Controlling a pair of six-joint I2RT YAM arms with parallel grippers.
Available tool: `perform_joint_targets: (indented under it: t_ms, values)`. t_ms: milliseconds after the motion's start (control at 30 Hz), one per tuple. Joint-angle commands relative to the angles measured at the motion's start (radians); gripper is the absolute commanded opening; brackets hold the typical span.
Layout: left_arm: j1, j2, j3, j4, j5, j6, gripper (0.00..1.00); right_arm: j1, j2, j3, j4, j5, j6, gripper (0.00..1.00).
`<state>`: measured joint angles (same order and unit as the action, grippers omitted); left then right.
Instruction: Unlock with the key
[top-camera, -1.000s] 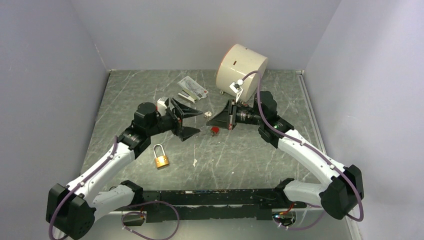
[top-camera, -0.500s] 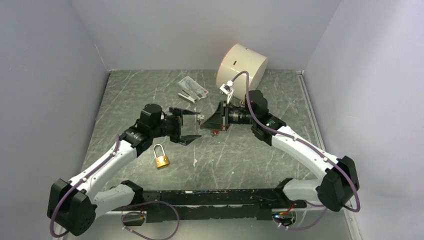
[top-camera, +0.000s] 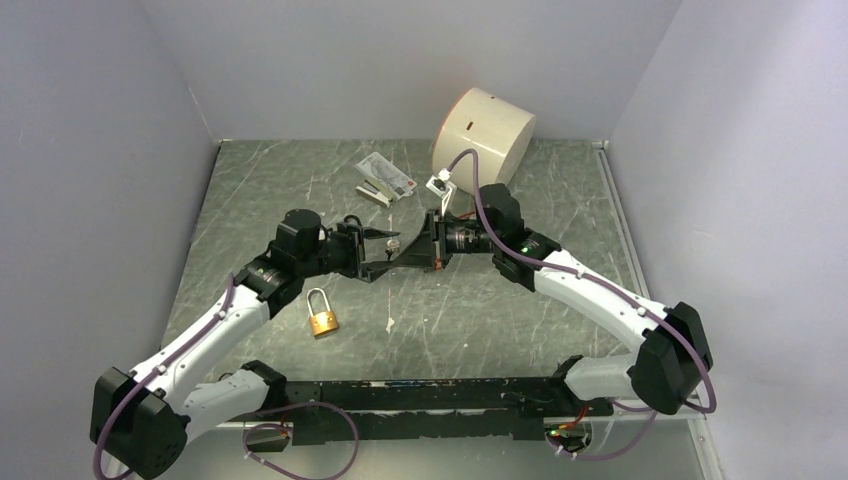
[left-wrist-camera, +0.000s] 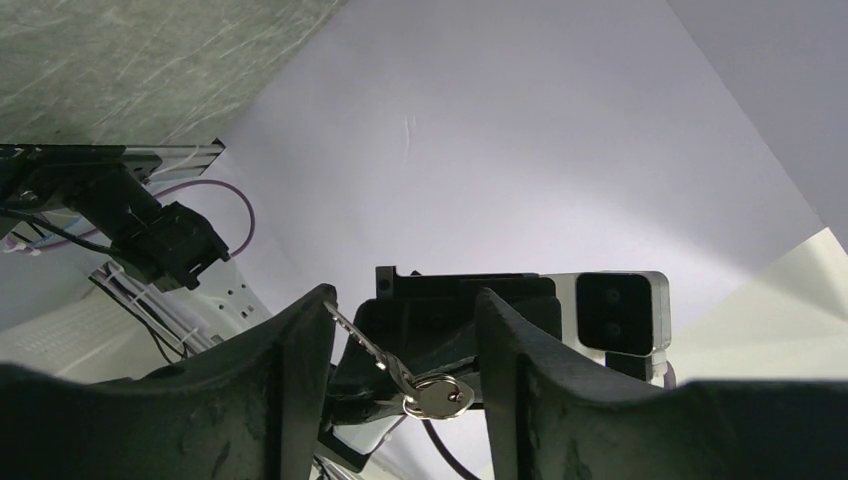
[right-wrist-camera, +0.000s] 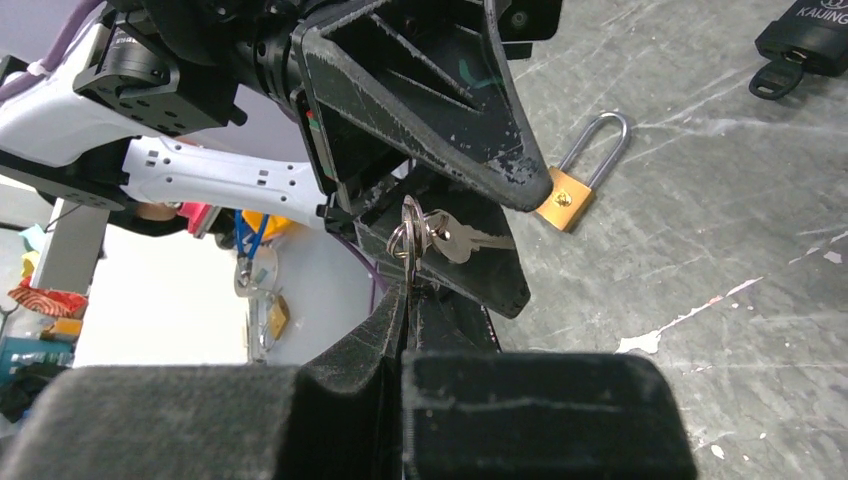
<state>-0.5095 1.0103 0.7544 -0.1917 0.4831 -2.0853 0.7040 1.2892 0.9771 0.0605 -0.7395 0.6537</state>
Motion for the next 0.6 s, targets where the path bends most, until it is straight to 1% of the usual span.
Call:
perform_joint_targets:
  t_ms: [0, 133, 267, 300, 333, 433, 467, 567]
  values:
    - [-0.003, -0.019, -0.009, 0.019, -0.009, -0.157, 0.53, 0.005, -0.002, 0.035, 0.025, 0.012, -0.025, 0.00]
    - [-0.004, -0.035, -0.035, 0.018, -0.022, -0.170, 0.37, 0.005, -0.015, 0.029, 0.027, 0.010, -0.026, 0.00]
    - [-0.004, -0.036, -0.034, 0.017, -0.022, -0.169, 0.25, 0.005, -0.029, 0.017, 0.038, -0.007, -0.025, 0.00]
    - [-0.003, -0.035, -0.032, 0.020, -0.021, -0.167, 0.24, 0.005, -0.034, 0.014, 0.041, -0.012, -0.024, 0.00]
    - [-0.004, -0.034, -0.032, 0.023, -0.020, -0.167, 0.21, 0.005, -0.036, 0.010, 0.044, -0.017, -0.024, 0.00]
    - [-0.003, -0.030, -0.034, 0.039, -0.023, -0.164, 0.05, 0.006, -0.046, 0.001, 0.046, -0.028, -0.031, 0.00]
    - [-0.004, -0.031, -0.035, 0.042, -0.026, -0.162, 0.03, 0.006, -0.049, -0.001, 0.041, -0.030, -0.035, 0.00]
    - [-0.003, -0.040, -0.024, 0.020, -0.049, -0.137, 0.03, 0.005, -0.067, -0.006, 0.020, -0.038, -0.061, 0.00]
